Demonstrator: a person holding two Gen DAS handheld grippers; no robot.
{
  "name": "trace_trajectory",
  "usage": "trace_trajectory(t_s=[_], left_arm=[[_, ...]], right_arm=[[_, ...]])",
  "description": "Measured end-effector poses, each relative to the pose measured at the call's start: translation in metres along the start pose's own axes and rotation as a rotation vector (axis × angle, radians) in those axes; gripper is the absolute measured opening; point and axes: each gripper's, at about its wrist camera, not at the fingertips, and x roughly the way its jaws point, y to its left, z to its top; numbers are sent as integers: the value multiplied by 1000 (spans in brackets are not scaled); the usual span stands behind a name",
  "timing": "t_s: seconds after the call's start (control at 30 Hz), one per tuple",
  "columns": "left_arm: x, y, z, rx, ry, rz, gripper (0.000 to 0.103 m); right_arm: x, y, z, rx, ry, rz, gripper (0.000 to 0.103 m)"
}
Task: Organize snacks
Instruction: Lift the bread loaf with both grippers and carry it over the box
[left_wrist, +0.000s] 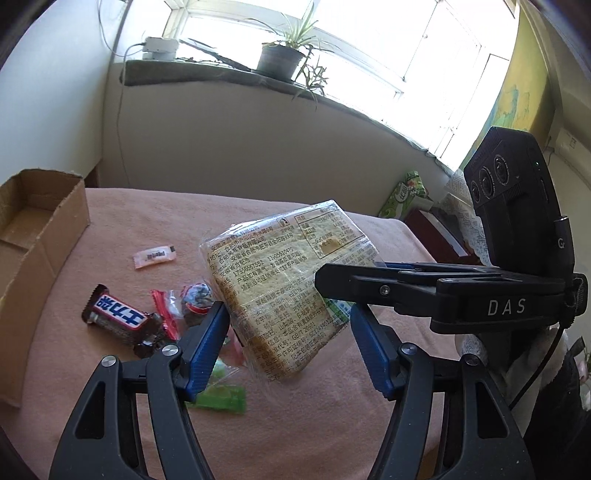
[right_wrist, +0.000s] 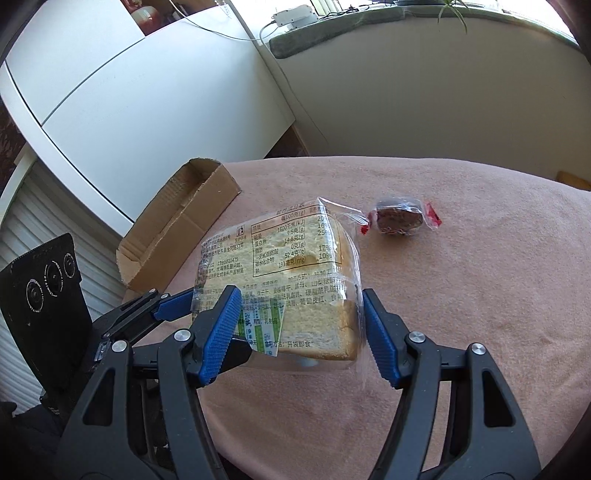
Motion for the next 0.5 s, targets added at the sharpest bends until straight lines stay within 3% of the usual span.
trace_trajectory(t_s=[0.5], left_arm=[[-63, 80, 10, -84, -98, 128, 67]], right_arm=[[52, 97, 37, -123, 14, 96, 69]])
